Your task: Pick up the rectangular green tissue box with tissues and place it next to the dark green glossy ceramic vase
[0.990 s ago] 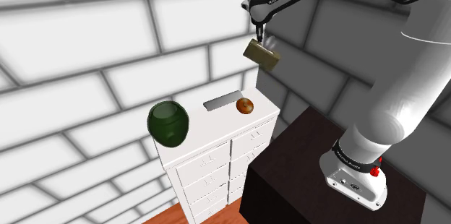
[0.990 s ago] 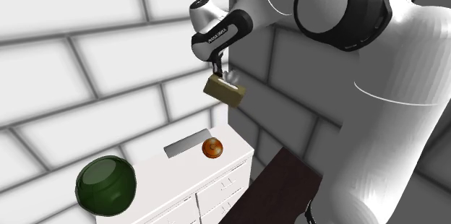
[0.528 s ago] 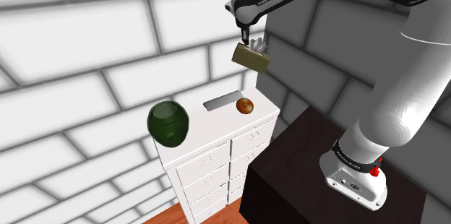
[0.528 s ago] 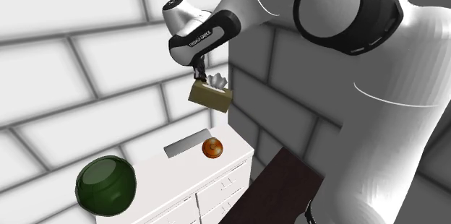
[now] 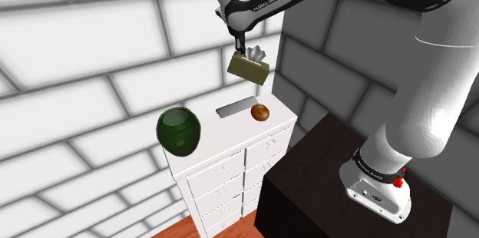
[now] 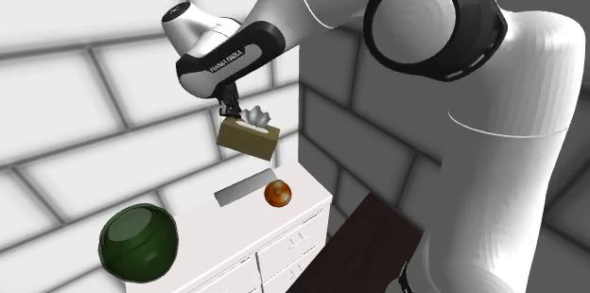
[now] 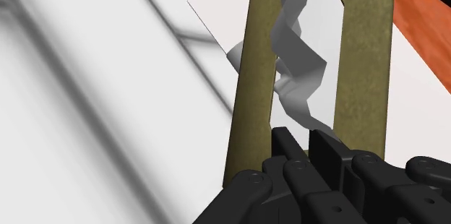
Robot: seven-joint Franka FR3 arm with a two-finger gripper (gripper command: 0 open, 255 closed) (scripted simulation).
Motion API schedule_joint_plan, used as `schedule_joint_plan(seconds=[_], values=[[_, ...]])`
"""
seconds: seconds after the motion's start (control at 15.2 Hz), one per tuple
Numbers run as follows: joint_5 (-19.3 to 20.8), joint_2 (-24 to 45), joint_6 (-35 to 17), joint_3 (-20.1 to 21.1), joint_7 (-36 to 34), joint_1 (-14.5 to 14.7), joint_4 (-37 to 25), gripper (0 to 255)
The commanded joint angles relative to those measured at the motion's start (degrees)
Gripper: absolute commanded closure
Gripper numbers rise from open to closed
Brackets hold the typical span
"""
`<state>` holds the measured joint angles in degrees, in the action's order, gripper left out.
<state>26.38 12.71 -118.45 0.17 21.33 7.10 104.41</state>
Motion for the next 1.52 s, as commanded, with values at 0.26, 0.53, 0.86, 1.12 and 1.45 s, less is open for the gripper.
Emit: schedule_joint_plan(seconds=[0.26,0.53,0.86,1.12,1.45], values=[[0.0,4.9,5.5,2.7,-5.6,4.7,-7.6,255],[0.0,9.4,9.6,4.1,-8.8,8.0,-14.5,255],[0.2,15.5,13.9,5.2,-11.8,11.7,-23.3,255],[0.6,16.2,11.5,5.1,-12.8,11.6,-21.4,255],[1.1,17.3,8.6,4.9,-14.1,11.5,-19.3,255]])
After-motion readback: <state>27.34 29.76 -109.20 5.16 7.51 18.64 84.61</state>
